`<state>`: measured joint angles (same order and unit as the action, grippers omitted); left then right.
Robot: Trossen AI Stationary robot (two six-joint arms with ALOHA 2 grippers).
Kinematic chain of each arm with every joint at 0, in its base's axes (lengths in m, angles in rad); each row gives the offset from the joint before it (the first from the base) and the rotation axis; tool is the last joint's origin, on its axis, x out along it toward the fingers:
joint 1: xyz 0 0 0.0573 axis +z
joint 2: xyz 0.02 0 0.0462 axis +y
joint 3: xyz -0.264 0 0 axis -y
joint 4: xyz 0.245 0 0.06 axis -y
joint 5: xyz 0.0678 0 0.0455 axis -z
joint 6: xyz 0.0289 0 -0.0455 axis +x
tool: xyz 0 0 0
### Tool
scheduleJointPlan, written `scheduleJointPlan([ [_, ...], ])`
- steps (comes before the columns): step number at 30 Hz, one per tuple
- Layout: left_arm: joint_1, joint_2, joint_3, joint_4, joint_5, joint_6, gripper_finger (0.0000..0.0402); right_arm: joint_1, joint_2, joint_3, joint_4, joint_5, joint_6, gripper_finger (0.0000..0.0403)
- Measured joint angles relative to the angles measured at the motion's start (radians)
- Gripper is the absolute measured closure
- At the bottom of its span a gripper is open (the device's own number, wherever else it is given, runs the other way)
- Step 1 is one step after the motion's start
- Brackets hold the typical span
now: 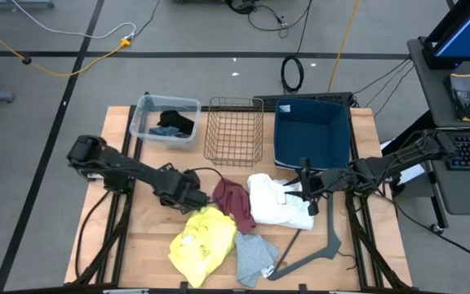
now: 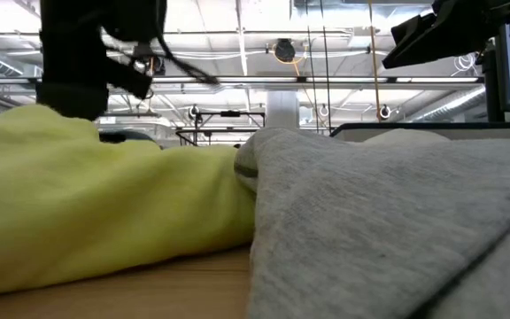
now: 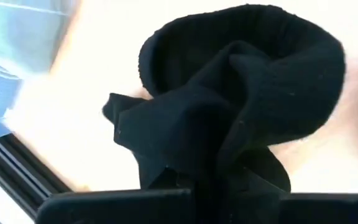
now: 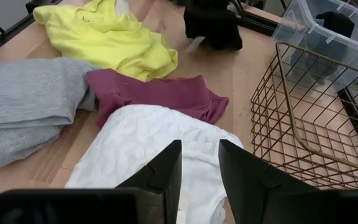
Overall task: Pick & Place Cloths
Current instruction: Put the black underwear into the black mesh basket
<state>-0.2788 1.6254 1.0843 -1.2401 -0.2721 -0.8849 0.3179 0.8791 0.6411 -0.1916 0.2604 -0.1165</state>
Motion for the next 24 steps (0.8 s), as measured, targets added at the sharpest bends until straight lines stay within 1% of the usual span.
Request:
scheduleJointPlan([
  [7,-0.040,-0.157,0.002,0.009,-0.064,-0.092,0.0396,0.000,0.000,0.000,0.005,0.000,0.000,0.0303],
  [14,-0.073,-0.250,0.003,0.047,-0.103,-0.146,0.0398,0.000,0.000,0.000,0.052,0.000,-0.002,0.0303],
  [18,-0.078,-0.275,0.003,0.137,-0.121,-0.109,0.0398,0.000,0.000,0.000,0.069,0.000,-0.013,0.0303],
  [24,-0.078,-0.274,0.003,0.334,-0.113,0.025,0.0398,0.000,0.000,0.000,0.069,0.000,-0.029,0.0303],
])
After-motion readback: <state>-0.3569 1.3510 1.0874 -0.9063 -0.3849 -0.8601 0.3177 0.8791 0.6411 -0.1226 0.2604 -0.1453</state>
